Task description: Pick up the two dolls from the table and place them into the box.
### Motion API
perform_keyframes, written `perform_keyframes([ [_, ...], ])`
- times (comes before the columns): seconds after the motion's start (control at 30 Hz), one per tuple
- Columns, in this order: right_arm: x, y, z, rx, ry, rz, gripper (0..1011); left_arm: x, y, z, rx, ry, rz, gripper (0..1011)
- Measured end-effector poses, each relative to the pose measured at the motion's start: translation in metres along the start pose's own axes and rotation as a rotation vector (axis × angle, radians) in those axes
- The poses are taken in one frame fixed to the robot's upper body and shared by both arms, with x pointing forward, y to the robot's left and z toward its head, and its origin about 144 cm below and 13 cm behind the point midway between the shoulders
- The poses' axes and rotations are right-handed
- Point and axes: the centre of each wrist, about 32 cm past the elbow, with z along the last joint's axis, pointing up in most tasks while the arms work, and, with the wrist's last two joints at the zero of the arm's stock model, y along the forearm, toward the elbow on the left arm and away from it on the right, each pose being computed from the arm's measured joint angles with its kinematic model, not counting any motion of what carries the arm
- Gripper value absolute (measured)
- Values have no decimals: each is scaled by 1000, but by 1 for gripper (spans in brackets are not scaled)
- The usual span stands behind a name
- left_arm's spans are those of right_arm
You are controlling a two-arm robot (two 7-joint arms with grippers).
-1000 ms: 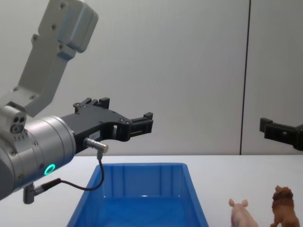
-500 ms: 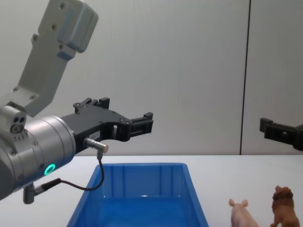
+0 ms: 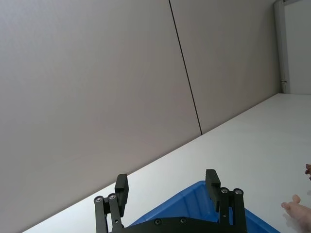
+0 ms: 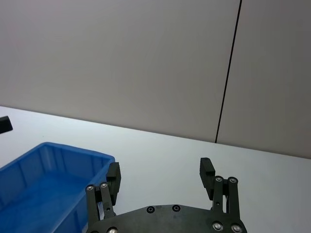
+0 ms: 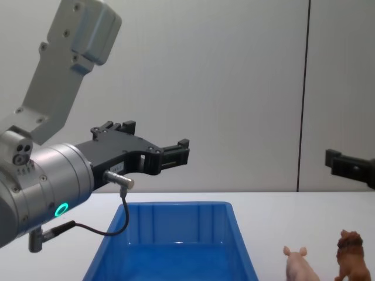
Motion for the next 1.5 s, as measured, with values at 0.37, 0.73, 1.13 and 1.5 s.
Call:
perform_keyframes([
  [0.37,16,-9,-6,-68,-17,9,1001,0,0,0,0,0,0,1002],
  [0.73,28,-14,-18,-183,-4,29,1001,0,0,0,0,0,0,1002],
  [1.13,28,-8,-35,-285,37,43,1001,0,0,0,0,0,0,1002],
  [1.5,21,0,-48,-347,82,56,1001,0,0,0,0,0,0,1002],
])
